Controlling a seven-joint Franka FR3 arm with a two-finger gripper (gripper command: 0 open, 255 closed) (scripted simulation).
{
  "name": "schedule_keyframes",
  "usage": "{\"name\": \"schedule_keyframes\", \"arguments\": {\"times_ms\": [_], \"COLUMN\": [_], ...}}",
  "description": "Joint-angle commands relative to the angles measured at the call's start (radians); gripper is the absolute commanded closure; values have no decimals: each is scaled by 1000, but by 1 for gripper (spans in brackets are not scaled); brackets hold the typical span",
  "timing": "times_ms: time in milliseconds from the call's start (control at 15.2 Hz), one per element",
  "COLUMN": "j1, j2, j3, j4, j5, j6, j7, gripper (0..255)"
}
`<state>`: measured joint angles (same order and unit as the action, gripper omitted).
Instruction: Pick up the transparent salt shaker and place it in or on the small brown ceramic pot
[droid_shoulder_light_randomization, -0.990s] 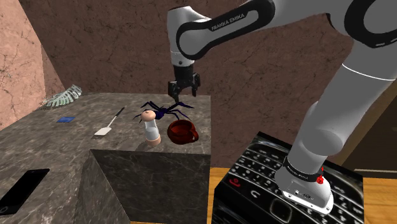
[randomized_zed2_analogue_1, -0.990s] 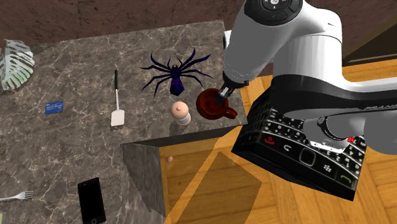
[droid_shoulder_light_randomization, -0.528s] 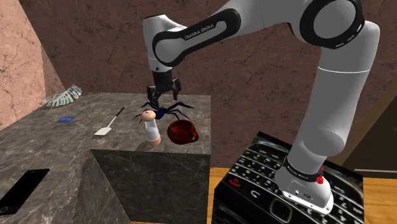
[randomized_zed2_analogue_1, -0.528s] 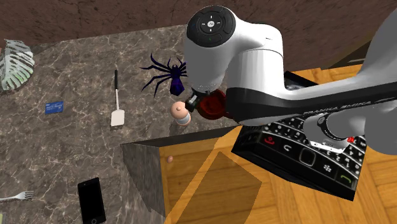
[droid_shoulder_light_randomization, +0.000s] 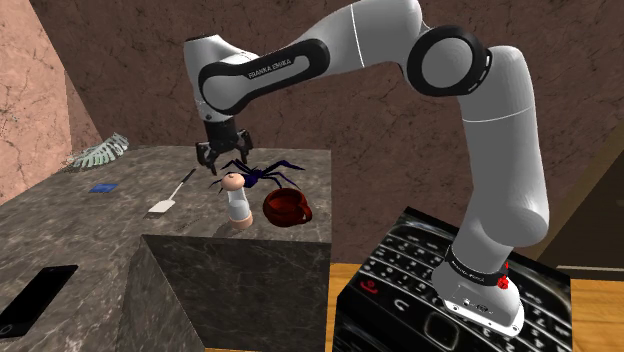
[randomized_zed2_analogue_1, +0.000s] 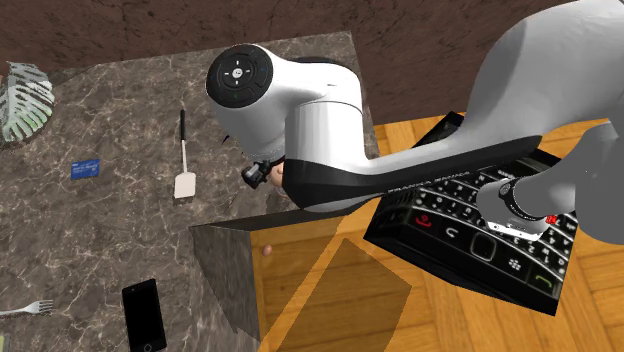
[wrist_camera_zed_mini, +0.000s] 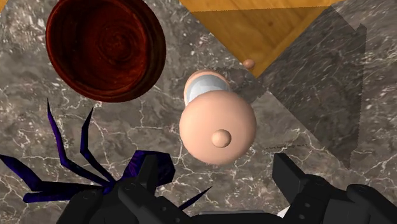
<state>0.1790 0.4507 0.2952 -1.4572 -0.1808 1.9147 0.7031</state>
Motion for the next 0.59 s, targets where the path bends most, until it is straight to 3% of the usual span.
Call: {"name": "schedule_keyframes", "arguments": {"times_ms": [0,528], "j1": [8,6], "j2": [26,50], "j3": [-2,-7], "j4": [20,-33], "j5": [-7,-17], "j6": [7,82], "j7": [8,15], "gripper": [0,0]}}
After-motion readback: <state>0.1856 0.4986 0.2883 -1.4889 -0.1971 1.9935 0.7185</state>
